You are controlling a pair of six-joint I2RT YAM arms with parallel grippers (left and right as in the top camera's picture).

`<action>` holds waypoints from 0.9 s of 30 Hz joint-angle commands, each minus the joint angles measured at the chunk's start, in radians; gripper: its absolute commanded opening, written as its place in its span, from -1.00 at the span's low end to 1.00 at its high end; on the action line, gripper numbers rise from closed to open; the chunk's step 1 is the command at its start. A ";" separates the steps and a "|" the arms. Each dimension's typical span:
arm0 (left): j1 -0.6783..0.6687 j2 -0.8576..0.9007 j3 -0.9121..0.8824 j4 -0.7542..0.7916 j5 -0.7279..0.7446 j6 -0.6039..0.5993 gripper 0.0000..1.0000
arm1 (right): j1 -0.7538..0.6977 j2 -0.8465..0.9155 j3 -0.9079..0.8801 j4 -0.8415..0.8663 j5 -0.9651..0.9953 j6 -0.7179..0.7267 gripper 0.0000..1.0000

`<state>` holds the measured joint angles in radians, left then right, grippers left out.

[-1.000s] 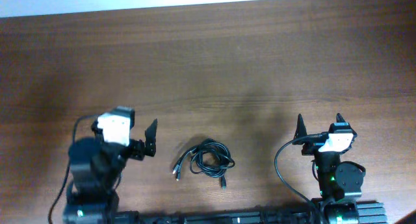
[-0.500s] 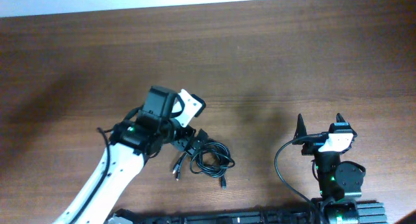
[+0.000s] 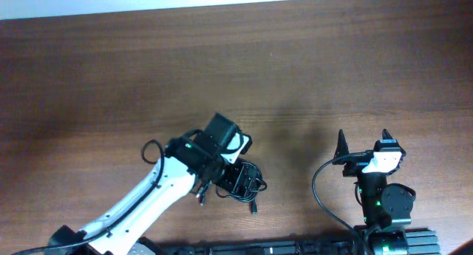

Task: Untangle cables
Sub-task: 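Reach the left gripper down onto the black cable bundle and grasp it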

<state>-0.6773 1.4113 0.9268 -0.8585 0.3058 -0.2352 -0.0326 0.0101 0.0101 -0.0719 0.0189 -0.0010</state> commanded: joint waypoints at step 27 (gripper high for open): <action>-0.028 0.206 -0.093 0.172 -0.164 -0.341 -1.00 | 0.005 -0.006 -0.005 -0.007 0.016 -0.002 0.98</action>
<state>-0.7013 1.6104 0.8394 -0.6979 0.1463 -0.5789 -0.0326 0.0101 0.0101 -0.0719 0.0189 0.0002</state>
